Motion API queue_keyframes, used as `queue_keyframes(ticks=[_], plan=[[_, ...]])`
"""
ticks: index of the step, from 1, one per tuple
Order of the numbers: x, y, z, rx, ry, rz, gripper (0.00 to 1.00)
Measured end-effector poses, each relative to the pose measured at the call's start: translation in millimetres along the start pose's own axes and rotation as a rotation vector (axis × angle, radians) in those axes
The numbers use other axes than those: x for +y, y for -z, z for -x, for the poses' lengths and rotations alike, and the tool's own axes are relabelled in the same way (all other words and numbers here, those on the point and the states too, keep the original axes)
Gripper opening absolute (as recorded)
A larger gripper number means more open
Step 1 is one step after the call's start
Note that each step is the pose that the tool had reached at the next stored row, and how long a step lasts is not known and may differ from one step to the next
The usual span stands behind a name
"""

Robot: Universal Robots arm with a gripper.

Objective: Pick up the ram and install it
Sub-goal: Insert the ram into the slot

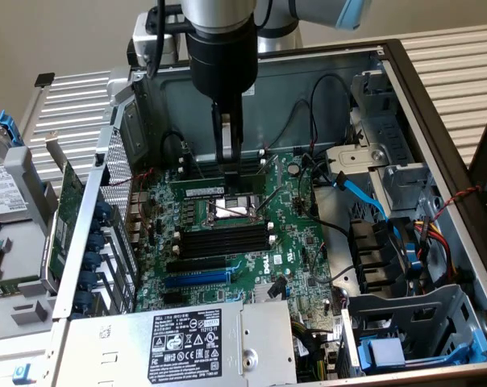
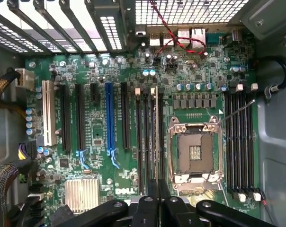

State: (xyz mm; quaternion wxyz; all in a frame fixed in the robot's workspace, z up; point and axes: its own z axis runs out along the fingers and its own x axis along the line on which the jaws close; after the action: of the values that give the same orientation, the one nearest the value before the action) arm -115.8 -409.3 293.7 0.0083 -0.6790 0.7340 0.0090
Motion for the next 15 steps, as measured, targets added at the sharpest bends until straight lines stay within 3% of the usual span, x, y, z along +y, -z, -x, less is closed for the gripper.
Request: queue_keyframes(ticks=[15], plan=[[-0.2, -17.6, -2.4, 0.0, 0.012, 0.0006, 0.12]])
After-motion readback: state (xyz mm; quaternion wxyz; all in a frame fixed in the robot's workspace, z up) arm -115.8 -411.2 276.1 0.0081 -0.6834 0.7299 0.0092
